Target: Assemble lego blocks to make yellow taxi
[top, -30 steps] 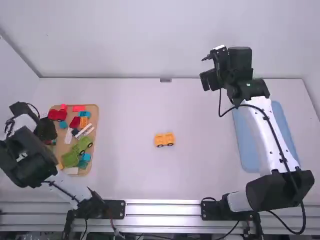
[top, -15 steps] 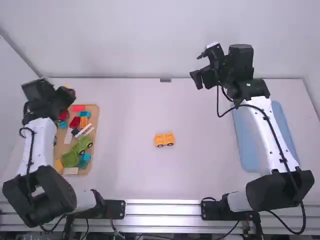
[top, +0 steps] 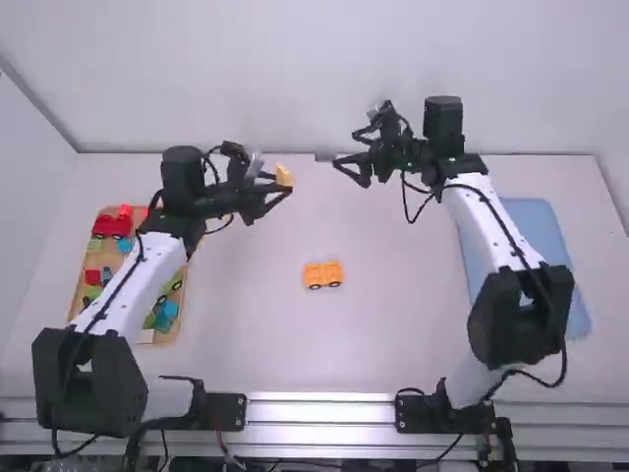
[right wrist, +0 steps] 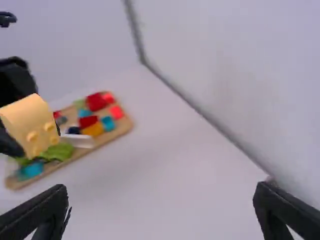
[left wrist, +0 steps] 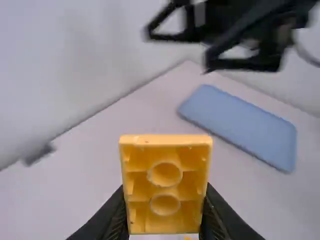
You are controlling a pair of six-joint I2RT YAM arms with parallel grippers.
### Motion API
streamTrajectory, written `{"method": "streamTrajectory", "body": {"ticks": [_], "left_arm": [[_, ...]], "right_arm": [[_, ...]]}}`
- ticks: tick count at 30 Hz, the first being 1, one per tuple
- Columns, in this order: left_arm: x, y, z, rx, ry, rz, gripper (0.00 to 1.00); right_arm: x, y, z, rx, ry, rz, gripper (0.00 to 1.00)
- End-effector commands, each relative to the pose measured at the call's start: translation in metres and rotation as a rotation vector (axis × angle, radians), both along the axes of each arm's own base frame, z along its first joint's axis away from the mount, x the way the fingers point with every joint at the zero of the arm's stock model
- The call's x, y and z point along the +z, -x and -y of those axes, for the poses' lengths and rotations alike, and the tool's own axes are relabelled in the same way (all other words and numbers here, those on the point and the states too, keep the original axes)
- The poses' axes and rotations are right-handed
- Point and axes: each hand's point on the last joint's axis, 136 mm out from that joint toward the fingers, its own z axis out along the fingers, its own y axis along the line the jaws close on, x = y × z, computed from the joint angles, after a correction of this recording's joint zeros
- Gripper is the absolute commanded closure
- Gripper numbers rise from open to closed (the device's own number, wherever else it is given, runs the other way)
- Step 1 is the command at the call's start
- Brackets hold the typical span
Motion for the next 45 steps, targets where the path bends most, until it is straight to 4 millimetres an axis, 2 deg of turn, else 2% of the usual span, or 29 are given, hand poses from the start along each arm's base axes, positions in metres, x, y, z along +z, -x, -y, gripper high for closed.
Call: {"method": "streamTrajectory", "body": {"ticks": [1,4,7,11,15,23,26,27,29,30,42,45], "left_arm": [[0.0,0.017,0.023,-0.156,0.023,0.055,0.98],[0.001,0.01,0.04,-0.18,0.061,0.055,0.98],[0.0,0.005,0.048,-0.188,0.093,0.04,0.96],[-0.003,-0.002,0.052,-0.195,0.125,0.019,0.96],[-0.001,0.003,0.055,-0.256,0.139,0.049,0.97],[0.0,0.001,0.056,-0.26,0.156,0.044,0.96],[-0.001,0.001,0.056,-0.26,0.156,0.043,0.96],[-0.001,0.001,0.056,-0.26,0.156,0.043,0.97],[0.0,0.001,0.056,-0.26,0.156,0.047,0.97],[0.0,0.001,0.056,-0.26,0.156,0.046,0.97],[0.0,0.0,0.056,-0.257,0.153,0.053,0.97],[0.0,0.0,0.056,-0.257,0.153,0.054,0.95]], "right_arm": [[0.011,0.033,-0.015,0.239,-0.148,-0.048,0.02],[0.014,0.047,-0.018,0.383,-0.229,-0.035,0.02],[0.014,0.052,-0.019,0.445,-0.262,-0.027,0.02],[0.014,0.054,-0.018,0.452,-0.268,-0.039,0.02],[0.015,0.065,-0.027,0.505,-0.279,-0.006,0.0],[0.013,0.076,-0.048,0.547,-0.27,-0.002,0.2],[0.013,0.078,-0.053,0.557,-0.266,0.011,0.35],[0.013,0.079,-0.054,0.558,-0.266,0.01,0.36],[0.014,0.081,-0.057,0.569,-0.266,0.022,0.51],[0.014,0.081,-0.057,0.569,-0.266,0.023,0.55],[0.014,0.082,-0.057,0.572,-0.268,0.019,0.75],[0.014,0.082,-0.057,0.572,-0.268,0.019,0.84]]}}
